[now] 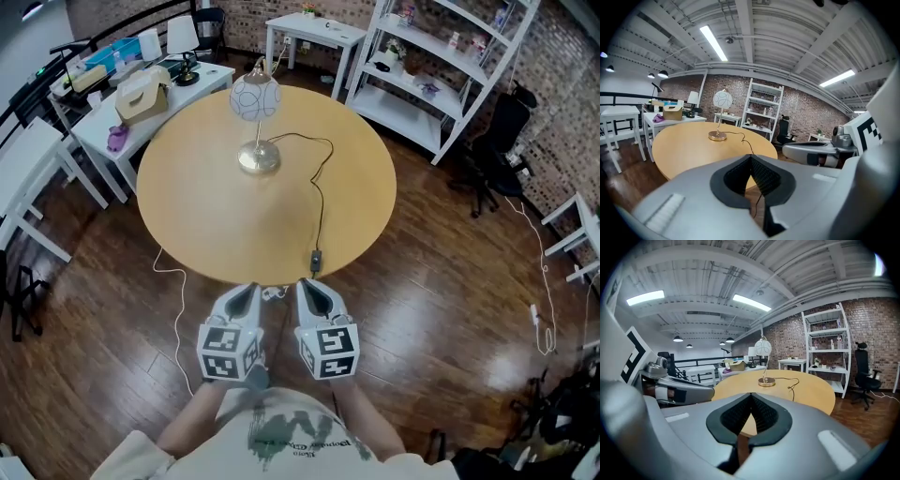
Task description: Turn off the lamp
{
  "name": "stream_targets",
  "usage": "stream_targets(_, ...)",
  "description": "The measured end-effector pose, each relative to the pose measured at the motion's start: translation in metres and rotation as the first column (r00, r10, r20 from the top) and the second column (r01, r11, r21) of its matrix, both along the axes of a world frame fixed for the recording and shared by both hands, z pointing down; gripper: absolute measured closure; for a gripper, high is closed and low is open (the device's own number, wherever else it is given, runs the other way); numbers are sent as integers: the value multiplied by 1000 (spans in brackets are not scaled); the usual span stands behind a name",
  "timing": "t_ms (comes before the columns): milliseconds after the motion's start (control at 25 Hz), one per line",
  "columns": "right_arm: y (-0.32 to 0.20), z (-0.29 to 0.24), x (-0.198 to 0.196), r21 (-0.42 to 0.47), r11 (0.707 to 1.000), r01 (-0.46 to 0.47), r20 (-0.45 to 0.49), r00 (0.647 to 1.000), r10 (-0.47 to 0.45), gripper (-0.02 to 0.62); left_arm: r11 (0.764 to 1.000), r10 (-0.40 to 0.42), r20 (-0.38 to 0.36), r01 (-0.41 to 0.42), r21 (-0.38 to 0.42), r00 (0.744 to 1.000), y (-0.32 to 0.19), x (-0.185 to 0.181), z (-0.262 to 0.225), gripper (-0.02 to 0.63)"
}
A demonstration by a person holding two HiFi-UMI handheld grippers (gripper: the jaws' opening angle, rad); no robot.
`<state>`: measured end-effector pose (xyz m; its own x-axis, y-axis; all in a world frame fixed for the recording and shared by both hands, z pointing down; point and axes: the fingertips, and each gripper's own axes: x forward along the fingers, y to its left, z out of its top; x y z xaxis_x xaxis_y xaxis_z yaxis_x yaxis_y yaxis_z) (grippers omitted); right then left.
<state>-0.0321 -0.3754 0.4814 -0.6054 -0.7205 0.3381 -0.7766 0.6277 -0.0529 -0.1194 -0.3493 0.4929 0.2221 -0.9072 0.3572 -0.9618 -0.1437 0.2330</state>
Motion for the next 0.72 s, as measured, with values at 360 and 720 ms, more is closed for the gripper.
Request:
stream_targets(360,55,-24,14,34,998,55,38,998,-57,595,999,-20,20,20,39,1000,47,27,-21,606)
stream_targets(720,93,-45,17,82,994,78,69,994,-84,595,996,-29,46,25,81,999,82,37,-41,606)
